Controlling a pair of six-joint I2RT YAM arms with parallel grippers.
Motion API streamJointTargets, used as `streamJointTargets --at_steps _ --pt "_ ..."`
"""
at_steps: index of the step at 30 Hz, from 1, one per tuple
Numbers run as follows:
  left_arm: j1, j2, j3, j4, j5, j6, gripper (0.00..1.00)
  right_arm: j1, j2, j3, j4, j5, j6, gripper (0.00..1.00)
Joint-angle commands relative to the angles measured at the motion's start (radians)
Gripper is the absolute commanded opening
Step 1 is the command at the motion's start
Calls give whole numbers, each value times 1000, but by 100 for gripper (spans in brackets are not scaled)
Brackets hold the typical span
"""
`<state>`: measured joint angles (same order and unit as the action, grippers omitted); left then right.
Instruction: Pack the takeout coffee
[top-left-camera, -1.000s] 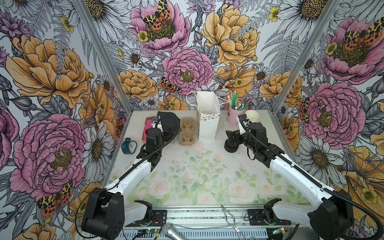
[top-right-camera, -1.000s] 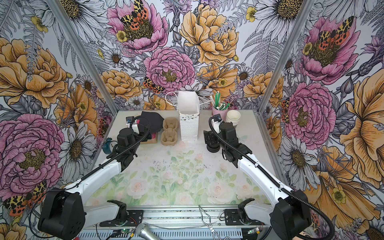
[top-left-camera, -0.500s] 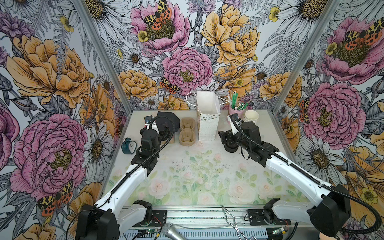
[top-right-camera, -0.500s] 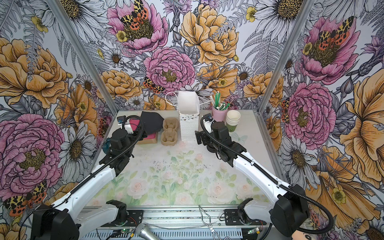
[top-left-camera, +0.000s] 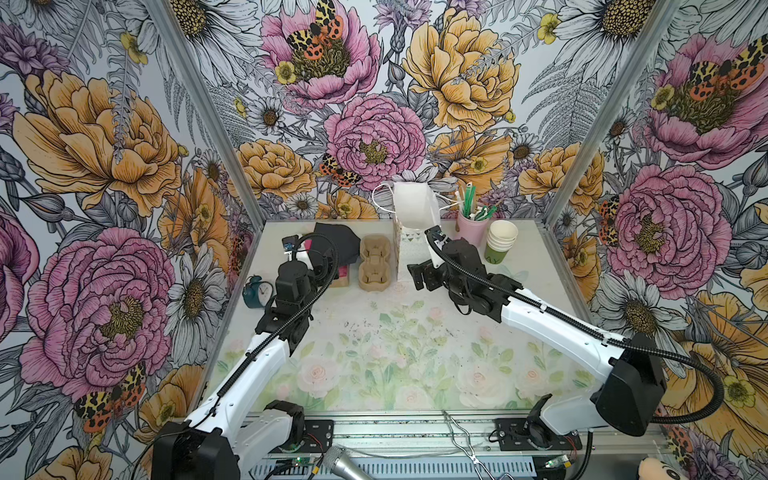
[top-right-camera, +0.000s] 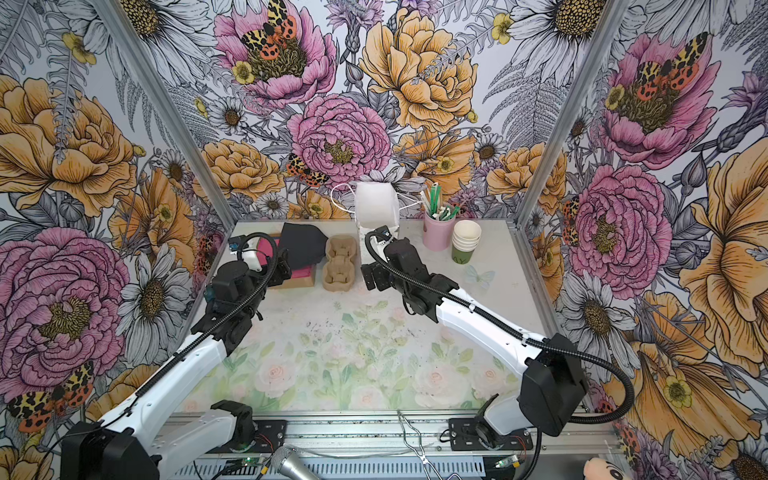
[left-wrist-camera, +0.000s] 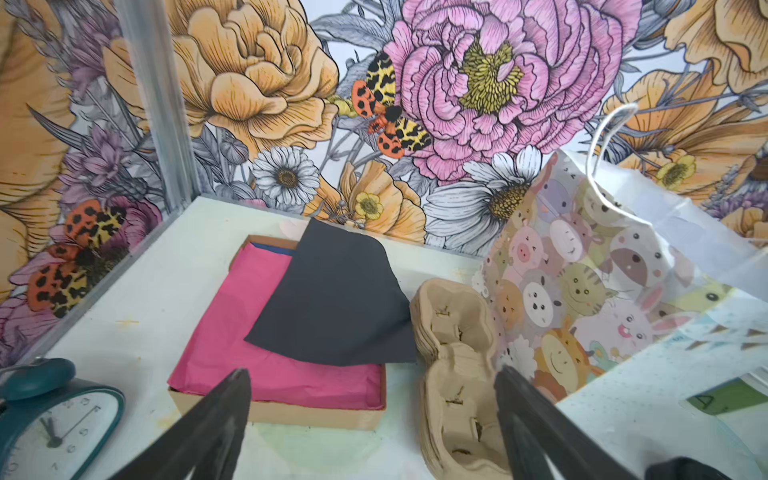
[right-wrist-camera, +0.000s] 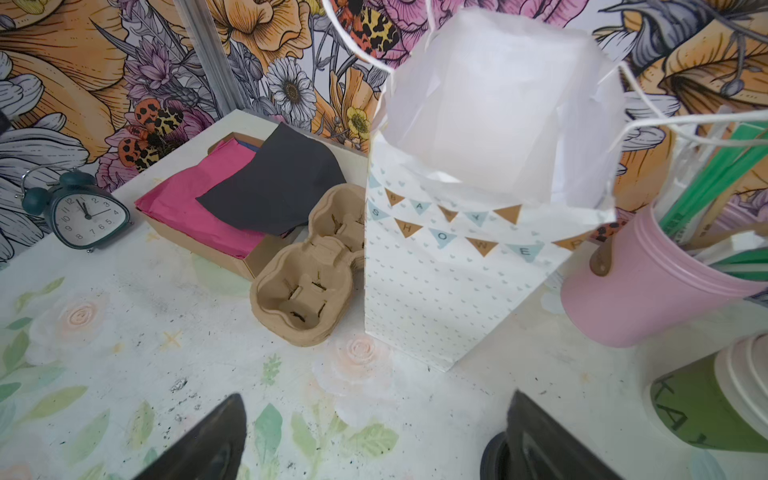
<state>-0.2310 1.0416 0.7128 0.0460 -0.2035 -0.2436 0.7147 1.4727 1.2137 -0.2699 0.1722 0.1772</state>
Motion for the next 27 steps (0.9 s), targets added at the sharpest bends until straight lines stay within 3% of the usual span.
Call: streamJointTargets --at_steps 1,6,18,21,27 --pt "21 22 15 -31 160 -56 91 20 45 71 -49 45 46 98" --pt "15 76 32 -31 263 -41 90 -3 14 76 -86 131 73 94" --pt "-45 89 60 36 355 -32 90 -189 -130 88 -255 139 106 91" --pt "-45 83 56 34 349 -35 90 -253 -137 87 -309 138 96 92" --pt "-58 80 54 33 351 -40 90 -481 -69 179 -385 104 53 92"
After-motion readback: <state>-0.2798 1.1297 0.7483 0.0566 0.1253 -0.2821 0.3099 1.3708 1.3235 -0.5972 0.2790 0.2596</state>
